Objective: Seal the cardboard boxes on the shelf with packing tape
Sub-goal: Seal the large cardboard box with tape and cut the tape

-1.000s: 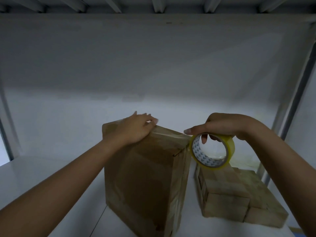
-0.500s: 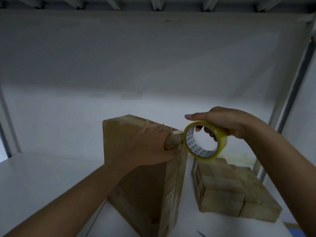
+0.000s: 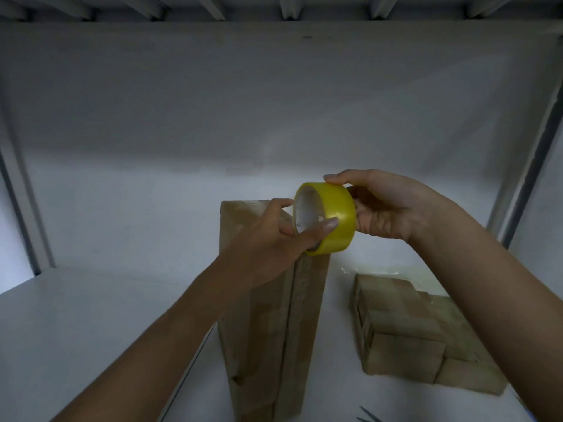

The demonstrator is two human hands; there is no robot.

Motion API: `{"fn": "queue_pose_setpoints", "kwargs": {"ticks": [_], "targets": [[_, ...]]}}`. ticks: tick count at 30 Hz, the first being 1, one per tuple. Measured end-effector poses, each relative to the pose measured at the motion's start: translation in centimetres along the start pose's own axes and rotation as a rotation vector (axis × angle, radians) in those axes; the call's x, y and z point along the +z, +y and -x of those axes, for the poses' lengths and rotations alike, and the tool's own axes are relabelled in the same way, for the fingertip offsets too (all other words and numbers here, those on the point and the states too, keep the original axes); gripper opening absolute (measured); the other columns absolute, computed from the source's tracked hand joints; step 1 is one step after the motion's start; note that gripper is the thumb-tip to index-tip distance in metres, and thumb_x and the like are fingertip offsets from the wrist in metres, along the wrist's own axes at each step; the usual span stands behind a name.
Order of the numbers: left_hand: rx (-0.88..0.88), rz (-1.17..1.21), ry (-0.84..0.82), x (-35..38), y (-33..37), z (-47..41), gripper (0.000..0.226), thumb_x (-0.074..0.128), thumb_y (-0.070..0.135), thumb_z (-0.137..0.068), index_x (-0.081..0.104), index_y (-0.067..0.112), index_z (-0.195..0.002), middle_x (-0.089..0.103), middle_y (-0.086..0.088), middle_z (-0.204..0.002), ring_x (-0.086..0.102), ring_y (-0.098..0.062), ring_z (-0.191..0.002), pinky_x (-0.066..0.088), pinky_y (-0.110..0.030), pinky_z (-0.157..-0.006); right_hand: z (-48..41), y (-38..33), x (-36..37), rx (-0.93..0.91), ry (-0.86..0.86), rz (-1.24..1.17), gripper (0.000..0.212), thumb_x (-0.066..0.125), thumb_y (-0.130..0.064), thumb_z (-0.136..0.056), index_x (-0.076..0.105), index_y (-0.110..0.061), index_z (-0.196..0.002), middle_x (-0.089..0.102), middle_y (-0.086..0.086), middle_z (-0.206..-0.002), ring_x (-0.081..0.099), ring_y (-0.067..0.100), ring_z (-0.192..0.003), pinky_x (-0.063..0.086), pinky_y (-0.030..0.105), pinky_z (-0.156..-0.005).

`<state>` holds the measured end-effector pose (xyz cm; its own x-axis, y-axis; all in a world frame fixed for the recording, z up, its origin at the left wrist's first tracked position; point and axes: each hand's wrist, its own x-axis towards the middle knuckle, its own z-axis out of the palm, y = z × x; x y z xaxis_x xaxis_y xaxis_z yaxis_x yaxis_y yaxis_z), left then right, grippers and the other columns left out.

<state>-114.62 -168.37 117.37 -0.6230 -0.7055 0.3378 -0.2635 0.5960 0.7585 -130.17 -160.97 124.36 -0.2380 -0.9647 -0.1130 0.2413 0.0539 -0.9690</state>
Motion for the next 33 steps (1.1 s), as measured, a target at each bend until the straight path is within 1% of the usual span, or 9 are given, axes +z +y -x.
{"fn": "queue_pose_setpoints", "kwargs": {"ticks": [2, 7, 12, 15, 17, 19, 23, 29, 33], "targets": [[-0.077, -0.012, 0.04, -0.2, 0.5, -0.1, 0.104, 0.044, 0.083, -0.056, 0.033, 0.032, -0.146, 0.061, 0.011, -0.103, 0.052, 0.004, -0.08, 0.039, -0.015, -0.063, 0.0, 0.0, 0.8, -0.013, -0.026, -0.031, 0.029, 0.06, -0.01, -0.091, 0.056, 0.008, -0.114, 0.066, 0.025, -0.107, 0.068, 0.032, -0.088, 0.059, 0.043, -0.072], [-0.144, 0.089, 0.102, -1.0, 0.0, -0.4, 0.114, 0.047, 0.102, -0.046, 0.048, 0.034, -0.137, 0.06, 0.006, -0.124, 0.061, -0.013, -0.107, 0.046, -0.024, -0.074, -0.3, 0.4, 2.1, -0.049, -0.018, -0.09, 0.034, 0.059, -0.005, -0.092, 0.052, 0.01, -0.122, 0.062, 0.029, -0.121, 0.067, 0.037, -0.097, 0.058, 0.049, -0.072], [-0.173, -0.007, 0.141, -1.5, -0.1, -0.7, 0.115, 0.038, 0.106, -0.041, 0.053, 0.038, -0.132, 0.06, 0.006, -0.125, 0.058, -0.019, -0.114, 0.047, -0.042, -0.098, -0.5, 0.7, 2.4, -0.094, -0.05, -0.151, 0.022, 0.054, -0.004, -0.095, 0.055, 0.005, -0.115, 0.071, 0.024, -0.08, 0.072, 0.031, -0.066, 0.06, 0.042, -0.059], [-0.184, 0.119, 0.122, -1.3, 0.4, -0.6, 0.1, 0.051, 0.094, -0.054, 0.054, 0.034, -0.134, 0.058, 0.003, -0.124, 0.058, -0.017, -0.11, 0.045, -0.027, -0.08, -0.6, 0.8, 2.6, -0.124, -0.066, -0.162, 0.011, 0.051, -0.004, -0.097, 0.055, 0.004, -0.103, 0.07, 0.022, -0.068, 0.071, 0.029, -0.058, 0.059, 0.04, -0.056], [-0.198, 0.198, 0.112, -1.1, 0.7, -0.7, 0.095, 0.052, 0.084, -0.057, 0.052, 0.03, -0.135, 0.055, 0.004, -0.121, 0.056, -0.014, -0.105, 0.04, -0.022, -0.071, -0.9, 0.9, 2.8, -0.13, -0.097, -0.187, 0.019, 0.052, -0.005, -0.097, 0.055, 0.007, -0.112, 0.07, 0.024, -0.075, 0.071, 0.03, -0.064, 0.06, 0.042, -0.062], [-0.209, 0.264, 0.109, -1.0, 0.7, -0.7, 0.097, 0.065, 0.086, -0.051, 0.054, 0.03, -0.13, 0.06, 0.006, -0.118, 0.06, -0.009, -0.101, 0.042, -0.022, -0.07, -1.0, 1.4, 3.0, -0.122, -0.137, -0.167, 0.031, 0.053, -0.007, -0.097, 0.053, 0.008, -0.124, 0.07, 0.026, -0.088, 0.072, 0.031, -0.072, 0.06, 0.044, -0.068], [-0.209, 0.326, 0.116, -0.4, 0.3, -0.5, 0.095, 0.074, 0.082, -0.043, 0.056, 0.033, -0.122, 0.066, 0.008, -0.111, 0.065, -0.006, -0.095, 0.048, -0.024, -0.071, -0.5, 2.5, 2.9, -0.107, -0.215, -0.096, 0.029, 0.053, -0.019, -0.099, 0.06, 0.008, -0.107, 0.069, 0.023, -0.099, 0.071, 0.027, -0.082, 0.06, 0.042, -0.076], [-0.215, 0.287, 0.243, 0.4, -1.3, -0.5, 0.092, 0.069, 0.092, -0.037, 0.06, 0.038, -0.111, 0.066, 0.005, -0.115, 0.064, -0.019, -0.106, 0.051, -0.043, -0.096, -0.7, 6.1, -1.9, -0.158, 0.098, 0.354, 0.042, 0.051, -0.037, -0.099, 0.069, 0.001, -0.099, 0.072, 0.013, -0.093, 0.07, 0.022, -0.084, 0.059, 0.033, -0.078], [-0.145, 0.388, 0.173, 1.1, -0.8, -0.8, 0.086, 0.073, 0.081, -0.042, 0.063, 0.034, -0.113, 0.072, 0.011, -0.101, 0.071, -0.006, -0.088, 0.053, -0.029, -0.08, -2.7, 11.8, -7.9, 0.352, 0.062, 0.803, 0.027, 0.053, -0.023, -0.1, 0.065, -0.001, -0.108, 0.068, 0.016, -0.105, 0.064, 0.02, -0.085, 0.055, 0.028, -0.075]]}}
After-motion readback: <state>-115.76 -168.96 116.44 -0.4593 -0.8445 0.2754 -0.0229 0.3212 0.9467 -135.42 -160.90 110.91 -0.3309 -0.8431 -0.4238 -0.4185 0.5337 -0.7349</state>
